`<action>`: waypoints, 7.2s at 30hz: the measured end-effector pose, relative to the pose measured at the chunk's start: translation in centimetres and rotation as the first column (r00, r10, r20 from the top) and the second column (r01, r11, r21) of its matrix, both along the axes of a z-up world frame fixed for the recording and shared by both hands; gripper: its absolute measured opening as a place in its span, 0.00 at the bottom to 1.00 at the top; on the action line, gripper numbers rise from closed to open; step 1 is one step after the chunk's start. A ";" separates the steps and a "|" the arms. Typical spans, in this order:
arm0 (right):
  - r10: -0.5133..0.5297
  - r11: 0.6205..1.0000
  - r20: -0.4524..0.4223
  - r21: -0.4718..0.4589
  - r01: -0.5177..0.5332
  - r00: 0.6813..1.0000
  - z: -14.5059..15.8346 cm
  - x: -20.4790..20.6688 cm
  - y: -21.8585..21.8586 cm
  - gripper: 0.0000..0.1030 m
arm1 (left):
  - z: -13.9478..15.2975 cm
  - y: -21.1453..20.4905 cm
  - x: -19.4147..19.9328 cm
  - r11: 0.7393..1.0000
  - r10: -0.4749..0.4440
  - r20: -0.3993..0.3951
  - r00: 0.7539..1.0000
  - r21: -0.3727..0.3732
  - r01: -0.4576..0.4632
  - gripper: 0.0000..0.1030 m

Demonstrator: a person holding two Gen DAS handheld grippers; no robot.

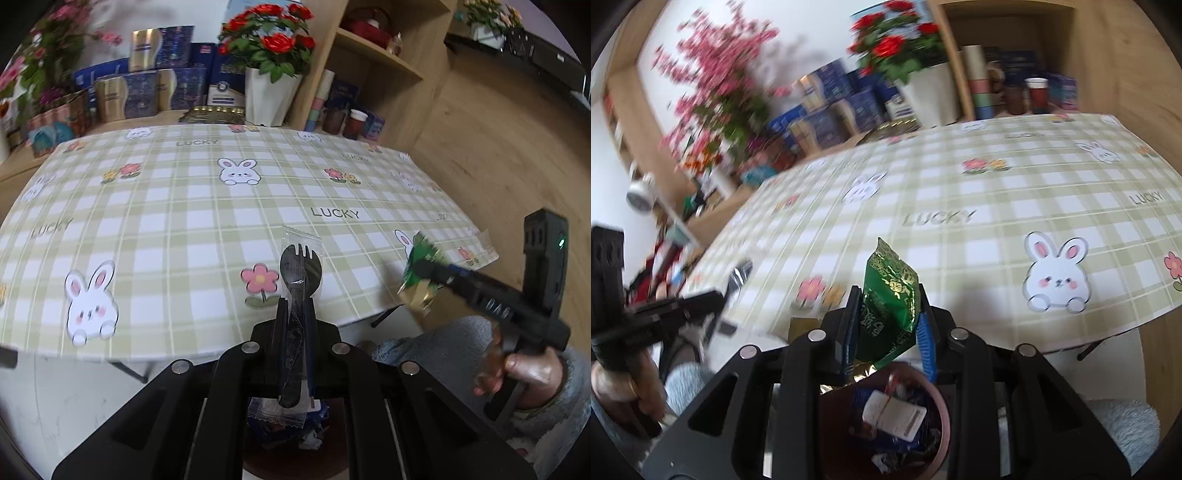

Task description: Collect trash

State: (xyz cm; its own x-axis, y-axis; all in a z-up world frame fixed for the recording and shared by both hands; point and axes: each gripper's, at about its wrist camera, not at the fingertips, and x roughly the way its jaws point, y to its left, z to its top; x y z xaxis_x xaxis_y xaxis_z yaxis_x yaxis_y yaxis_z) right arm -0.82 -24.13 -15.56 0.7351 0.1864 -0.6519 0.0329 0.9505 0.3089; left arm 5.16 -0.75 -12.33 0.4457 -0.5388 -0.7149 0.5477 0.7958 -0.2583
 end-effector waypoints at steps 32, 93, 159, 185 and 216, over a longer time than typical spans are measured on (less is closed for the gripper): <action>0.226 0.964 -0.241 -0.083 -0.252 0.944 -5.1 -1.0 7.8 0.72 | -2.5 5.5 -5.6 0.995 0.081 -0.045 0.996 -0.049 -0.083 0.08; 0.009 0.959 0.205 -0.278 0.050 0.979 14.5 -3.1 2.6 0.94 | 13.9 4.0 -4.6 0.946 0.221 0.449 0.866 0.115 -0.302 0.94; 0.002 0.962 0.179 -0.268 0.047 0.984 12.9 -3.5 3.2 0.94 | 12.5 4.6 -4.3 0.938 0.255 0.397 0.882 0.121 -0.326 0.94; 0.037 0.966 0.136 -0.257 0.000 0.990 12.1 -2.8 3.7 0.94 | 11.5 4.9 -3.9 0.906 0.283 0.405 0.869 0.186 -0.381 0.94; 0.058 0.962 0.093 -0.271 -0.031 0.994 11.4 -2.0 4.6 0.94 | 11.0 5.2 -3.7 0.905 0.283 0.387 0.877 0.195 -0.378 0.94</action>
